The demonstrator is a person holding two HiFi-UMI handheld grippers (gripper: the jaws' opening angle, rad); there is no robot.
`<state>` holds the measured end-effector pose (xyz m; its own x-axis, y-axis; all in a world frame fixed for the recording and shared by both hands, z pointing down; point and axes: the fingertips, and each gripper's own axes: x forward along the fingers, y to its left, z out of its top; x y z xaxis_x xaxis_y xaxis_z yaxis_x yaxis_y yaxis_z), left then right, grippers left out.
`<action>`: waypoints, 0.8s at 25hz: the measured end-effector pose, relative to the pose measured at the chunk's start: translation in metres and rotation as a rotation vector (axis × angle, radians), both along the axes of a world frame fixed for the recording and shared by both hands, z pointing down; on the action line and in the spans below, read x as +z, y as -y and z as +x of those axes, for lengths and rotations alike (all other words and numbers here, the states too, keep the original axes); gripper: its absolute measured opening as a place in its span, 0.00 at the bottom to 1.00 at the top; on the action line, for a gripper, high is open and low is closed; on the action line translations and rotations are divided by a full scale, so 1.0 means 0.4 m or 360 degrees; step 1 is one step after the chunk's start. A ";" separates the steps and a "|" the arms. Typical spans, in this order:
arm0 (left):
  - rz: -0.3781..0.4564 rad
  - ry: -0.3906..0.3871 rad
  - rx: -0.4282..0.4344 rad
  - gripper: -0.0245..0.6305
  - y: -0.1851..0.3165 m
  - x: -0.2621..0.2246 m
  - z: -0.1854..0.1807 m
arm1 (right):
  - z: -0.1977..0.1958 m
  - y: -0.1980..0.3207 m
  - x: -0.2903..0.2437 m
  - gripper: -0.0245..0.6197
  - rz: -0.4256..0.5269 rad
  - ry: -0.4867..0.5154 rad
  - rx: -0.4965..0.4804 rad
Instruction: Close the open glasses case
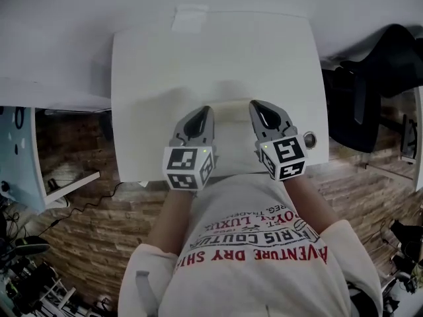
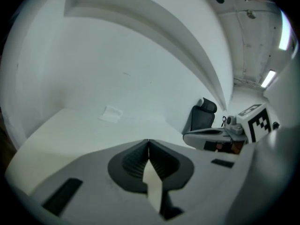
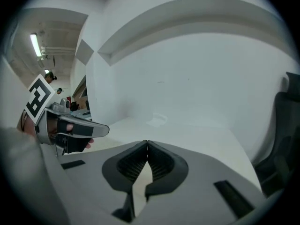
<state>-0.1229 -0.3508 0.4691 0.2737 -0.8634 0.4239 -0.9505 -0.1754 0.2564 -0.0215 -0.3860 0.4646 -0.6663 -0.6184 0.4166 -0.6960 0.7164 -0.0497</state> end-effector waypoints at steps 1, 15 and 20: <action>0.0059 0.0016 0.0006 0.04 0.002 -0.038 0.003 | 0.001 -0.003 -0.030 0.06 0.0034 0.0026 0.0009; 0.0347 0.0120 0.0012 0.04 -0.025 -0.220 0.000 | 0.012 -0.060 -0.173 0.06 0.0179 0.0129 0.0006; 0.0352 0.0092 0.0002 0.04 -0.041 -0.219 -0.008 | 0.004 -0.076 -0.177 0.06 0.0164 0.0147 0.0022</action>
<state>-0.1262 -0.3342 0.3815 0.2558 -0.9366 0.2393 -0.9622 -0.2227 0.1568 -0.0201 -0.3557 0.3938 -0.6899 -0.6644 0.2874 -0.7018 0.7112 -0.0406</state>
